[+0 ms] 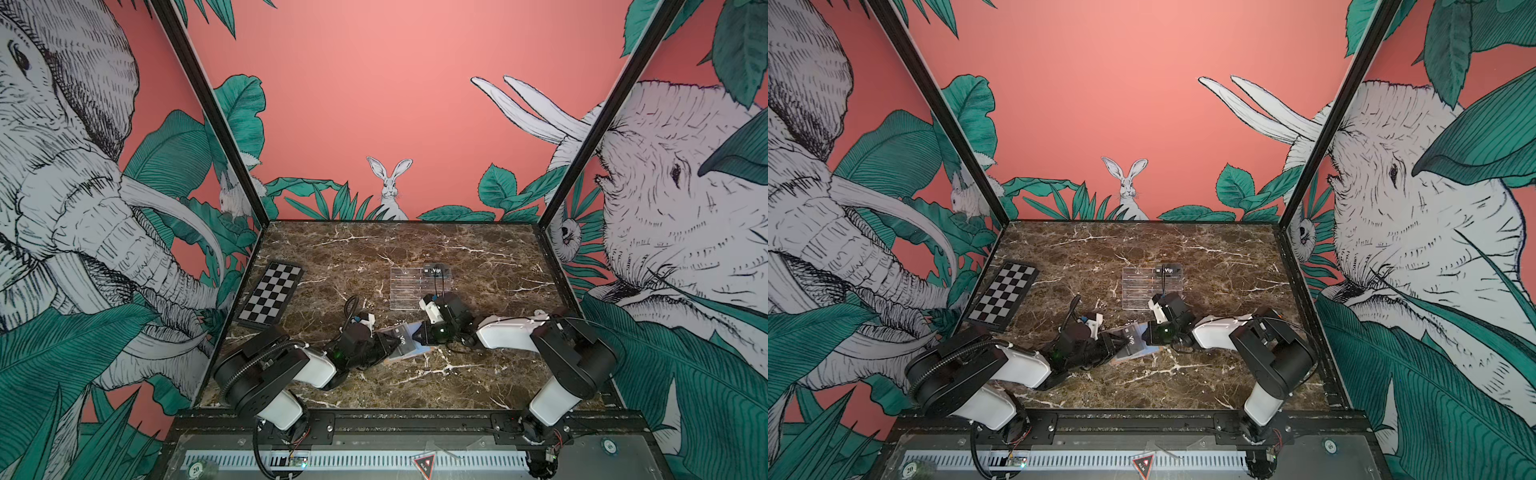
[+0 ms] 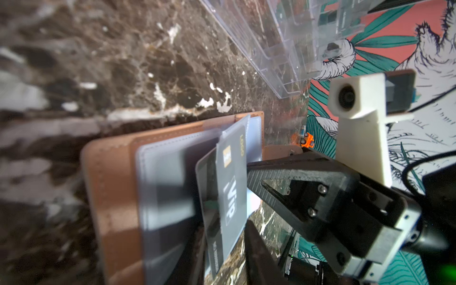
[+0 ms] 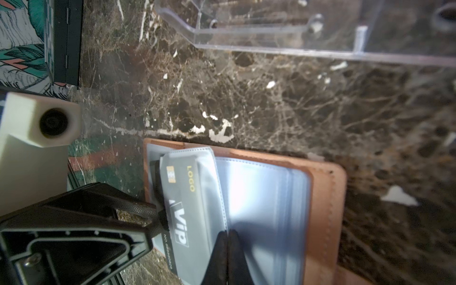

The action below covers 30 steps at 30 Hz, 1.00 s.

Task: Take the credit cards out of the card holder
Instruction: Take out the credit card from the card slot.

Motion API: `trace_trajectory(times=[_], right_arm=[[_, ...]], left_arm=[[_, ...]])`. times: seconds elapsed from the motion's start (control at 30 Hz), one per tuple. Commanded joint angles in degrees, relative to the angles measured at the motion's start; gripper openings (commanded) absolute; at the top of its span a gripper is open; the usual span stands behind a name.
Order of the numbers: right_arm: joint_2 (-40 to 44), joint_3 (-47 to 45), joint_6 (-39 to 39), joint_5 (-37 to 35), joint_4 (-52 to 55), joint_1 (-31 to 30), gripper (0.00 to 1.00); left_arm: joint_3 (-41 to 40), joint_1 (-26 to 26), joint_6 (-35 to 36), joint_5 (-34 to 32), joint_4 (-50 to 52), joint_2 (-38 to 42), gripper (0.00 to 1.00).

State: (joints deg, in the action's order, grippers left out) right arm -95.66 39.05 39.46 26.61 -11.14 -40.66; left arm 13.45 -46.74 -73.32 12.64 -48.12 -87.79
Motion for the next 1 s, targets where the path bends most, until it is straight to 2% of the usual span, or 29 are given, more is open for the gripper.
trace_trajectory(times=[0.0, 0.27, 0.63, 0.97], right_arm=[[-2.32, -1.95, 0.36, -0.07, 4.63, -1.18, 0.00], [-2.44, -1.74, 0.28, 0.10, 4.63, -1.37, 0.00], [-2.10, -1.63, 0.36, -0.41, 5.73, -1.26, 0.00], [1.02, -2.61, 0.87, -2.66, 5.95, -0.84, 0.00]], left_arm=[[-0.73, -0.12, -0.12, -1.43, 3.24, -0.65, 0.23], [-0.26, -0.11, 0.72, -0.67, 3.67, -0.76, 0.00], [-0.11, -0.11, 2.41, -1.92, 10.92, 6.34, 0.00], [1.74, -0.10, 4.98, -4.26, 28.73, 20.11, 0.00]])
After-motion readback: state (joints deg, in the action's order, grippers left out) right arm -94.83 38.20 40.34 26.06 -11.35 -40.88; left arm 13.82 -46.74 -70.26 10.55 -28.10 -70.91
